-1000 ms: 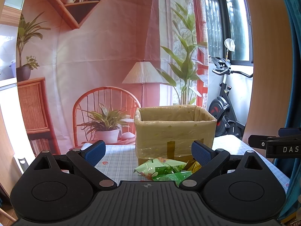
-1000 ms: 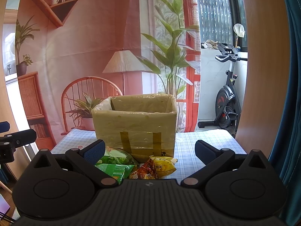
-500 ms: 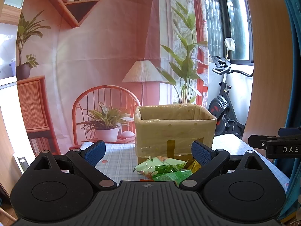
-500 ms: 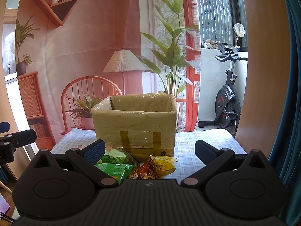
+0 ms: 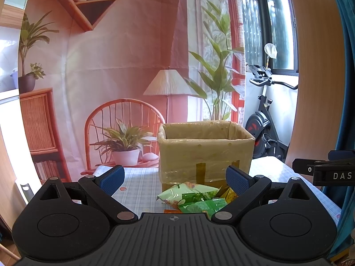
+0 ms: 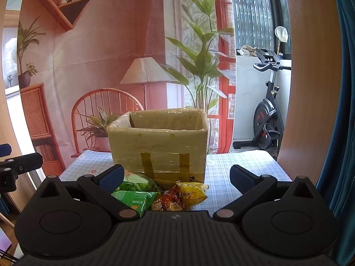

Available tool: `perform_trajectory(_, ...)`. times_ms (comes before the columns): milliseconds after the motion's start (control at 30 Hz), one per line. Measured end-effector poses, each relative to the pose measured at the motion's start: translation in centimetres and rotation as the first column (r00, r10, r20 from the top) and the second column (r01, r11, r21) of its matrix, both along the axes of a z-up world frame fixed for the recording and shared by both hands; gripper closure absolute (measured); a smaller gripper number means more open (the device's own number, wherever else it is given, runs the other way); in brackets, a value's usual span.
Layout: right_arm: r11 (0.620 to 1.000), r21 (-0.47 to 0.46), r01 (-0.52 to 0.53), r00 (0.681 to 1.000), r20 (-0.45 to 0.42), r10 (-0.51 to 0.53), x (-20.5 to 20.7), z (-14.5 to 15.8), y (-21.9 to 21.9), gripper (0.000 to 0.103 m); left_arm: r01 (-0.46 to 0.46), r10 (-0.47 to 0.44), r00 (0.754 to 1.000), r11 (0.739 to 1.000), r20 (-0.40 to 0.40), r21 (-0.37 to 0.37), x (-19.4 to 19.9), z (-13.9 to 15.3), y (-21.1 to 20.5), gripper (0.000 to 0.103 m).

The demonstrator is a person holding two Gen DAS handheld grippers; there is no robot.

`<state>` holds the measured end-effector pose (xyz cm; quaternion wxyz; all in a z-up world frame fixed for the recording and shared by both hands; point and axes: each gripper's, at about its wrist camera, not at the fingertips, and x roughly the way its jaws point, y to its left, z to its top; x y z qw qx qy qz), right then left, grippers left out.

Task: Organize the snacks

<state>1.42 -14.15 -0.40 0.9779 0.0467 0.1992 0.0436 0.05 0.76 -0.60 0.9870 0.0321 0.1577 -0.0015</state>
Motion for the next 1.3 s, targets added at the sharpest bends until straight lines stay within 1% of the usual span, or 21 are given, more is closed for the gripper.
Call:
perform_trajectory(367,1.0,0.0,0.0,1.0,-0.002,0.0,0.2,0.5,0.3,0.0,0.0,0.0,1.0,1.0,-0.003,0.001,-0.1,-0.3,-0.2,0.004)
perform_trajectory(400,1.0,0.0,0.0,1.0,-0.002,0.0,0.0,-0.3,-0.1,0.0,0.0,0.0,1.0,1.0,-0.002,0.001,-0.1,-0.4,-0.2,0.004)
perform_trajectory(567,1.0,0.0,0.0,1.0,-0.003,0.0,-0.1,-0.1,-0.4,0.0,-0.008,0.008,1.0,1.0,-0.013,0.003,0.0,-0.7,-0.6,0.004)
perform_trajectory(667,1.0,0.0,0.001,1.0,-0.006,-0.001,-0.1,0.0,-0.5,0.0,-0.005,0.005,1.0,1.0,-0.026,-0.013,0.2,-0.7,-0.6,0.003)
perform_trajectory(733,1.0,0.0,0.002,1.0,-0.007,-0.002,0.2,-0.8,-0.1,0.0,-0.005,0.004,1.0,1.0,-0.03,-0.02,0.3,-0.8,-0.5,0.003)
perform_trajectory(800,1.0,-0.005,0.001,1.0,-0.01,-0.001,0.2,-1.6,-0.3,0.0,-0.018,0.018,1.0,1.0,-0.024,-0.003,0.6,-0.8,-0.5,0.003)
perform_trajectory(933,0.999,-0.031,0.009,1.0,-0.008,-0.009,1.8,-1.2,-1.0,0.0,-0.073,0.072,0.997,0.995,0.01,0.061,2.0,-1.0,-0.1,0.003)
perform_trajectory(1000,0.999,-0.031,0.021,1.0,-0.008,-0.021,2.8,-1.3,-1.4,0.0,-0.094,0.094,0.996,0.993,-0.001,0.075,3.3,-1.1,0.5,0.003)
perform_trajectory(1100,1.0,-0.001,0.027,0.999,-0.023,-0.027,4.3,-2.0,-2.4,0.0,-0.116,0.118,0.993,0.99,-0.024,0.078,5.3,-1.4,1.5,0.004)
perform_trajectory(1167,1.0,0.018,0.022,0.999,-0.039,-0.021,5.4,-2.6,-2.9,0.0,-0.113,0.115,0.993,0.991,-0.033,0.07,6.4,-1.7,2.1,0.004)
perform_trajectory(1300,1.0,0.017,0.015,0.998,-0.066,-0.014,7.5,-4.0,-3.2,0.0,-0.098,0.101,0.993,0.994,-0.061,0.052,8.1,-2.6,2.8,0.004)
